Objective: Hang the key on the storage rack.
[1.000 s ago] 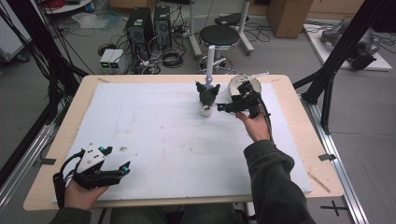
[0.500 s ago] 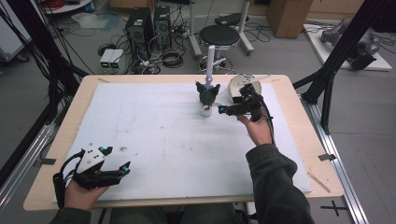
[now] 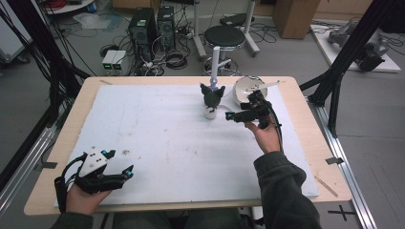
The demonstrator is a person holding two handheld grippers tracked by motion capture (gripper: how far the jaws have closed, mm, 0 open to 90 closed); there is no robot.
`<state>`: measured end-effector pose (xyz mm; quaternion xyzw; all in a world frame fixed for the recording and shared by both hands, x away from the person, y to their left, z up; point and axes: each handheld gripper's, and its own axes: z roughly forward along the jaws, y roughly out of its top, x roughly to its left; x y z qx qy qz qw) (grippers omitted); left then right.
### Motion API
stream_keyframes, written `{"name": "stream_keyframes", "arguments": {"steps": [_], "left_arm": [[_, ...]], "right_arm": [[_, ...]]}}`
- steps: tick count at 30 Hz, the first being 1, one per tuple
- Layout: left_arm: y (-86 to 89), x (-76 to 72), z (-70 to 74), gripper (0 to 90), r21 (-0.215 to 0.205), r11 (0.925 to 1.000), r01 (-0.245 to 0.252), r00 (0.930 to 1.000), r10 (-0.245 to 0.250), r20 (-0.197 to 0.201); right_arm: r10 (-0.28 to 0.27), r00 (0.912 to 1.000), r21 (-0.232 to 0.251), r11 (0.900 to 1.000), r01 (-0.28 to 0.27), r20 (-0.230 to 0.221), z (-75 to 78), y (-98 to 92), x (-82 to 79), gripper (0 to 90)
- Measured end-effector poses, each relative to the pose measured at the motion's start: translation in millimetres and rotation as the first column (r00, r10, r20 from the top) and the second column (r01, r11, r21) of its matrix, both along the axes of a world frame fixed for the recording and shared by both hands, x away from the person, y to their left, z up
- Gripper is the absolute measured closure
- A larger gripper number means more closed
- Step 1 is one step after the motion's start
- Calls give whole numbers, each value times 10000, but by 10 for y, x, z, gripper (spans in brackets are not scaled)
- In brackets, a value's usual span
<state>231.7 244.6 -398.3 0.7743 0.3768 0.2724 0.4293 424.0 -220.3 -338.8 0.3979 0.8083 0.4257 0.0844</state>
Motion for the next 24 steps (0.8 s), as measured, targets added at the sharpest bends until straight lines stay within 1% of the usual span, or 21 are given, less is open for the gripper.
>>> {"name": "stream_keyframes", "arguments": {"steps": [3,5,7,9,16,18,24], "left_arm": [[-3,0,-1,206,-9,10000,-10,10000,10,9],[-2,1,0,206,15,10000,1,10000,-1,6],[-2,0,1,206,20,10000,2,10000,-2,0],[-3,0,-1,207,-11,10000,-13,10000,13,8],[-1,-2,0,206,-8,10000,-12,10000,12,1],[-2,-2,0,206,-17,10000,-34,10000,34,-5],[-3,1,-1,207,12,10000,-5,10000,5,-3]], "right_arm": [[-12,10000,3,10000,12,64,-20,-20,-19,126],[-28,10000,-8,10000,28,-23,-31,-29,-33,125],[-50,10000,53,10000,50,20,-40,-41,-51,125],[-22,10000,-6,10000,22,-43,-45,-46,-62,125],[64,10000,62,10000,-64,76,-66,-52,-125,125],[49,10000,77,10000,-49,21,-73,-50,-147,125],[100,9999,106,9999,-101,103,-112,-67,-196,125]]}}
